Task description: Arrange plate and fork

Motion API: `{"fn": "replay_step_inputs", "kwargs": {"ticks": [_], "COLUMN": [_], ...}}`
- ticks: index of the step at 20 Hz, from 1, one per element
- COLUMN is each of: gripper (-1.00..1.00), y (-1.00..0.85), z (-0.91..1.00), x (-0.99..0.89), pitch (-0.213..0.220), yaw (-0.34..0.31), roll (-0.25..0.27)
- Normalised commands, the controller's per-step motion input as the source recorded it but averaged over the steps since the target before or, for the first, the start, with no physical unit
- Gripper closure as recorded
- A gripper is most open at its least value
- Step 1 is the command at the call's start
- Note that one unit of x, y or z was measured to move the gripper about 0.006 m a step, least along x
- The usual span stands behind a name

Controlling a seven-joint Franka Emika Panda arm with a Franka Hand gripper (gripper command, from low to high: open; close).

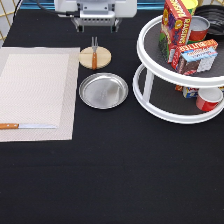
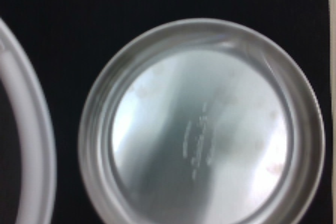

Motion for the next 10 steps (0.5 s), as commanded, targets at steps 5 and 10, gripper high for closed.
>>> {"fn": "replay_step_inputs", "kwargs": {"ticks": [5, 10], "gripper": [-1.0, -1.0], "y": [-0.17, -0.19], "z": [-0.29, -0.44], "x": [0.63, 0.35], "pitch": [0.007, -0.029], "yaw": [0.014, 0.0], "roll": [0.08, 0.092]}}
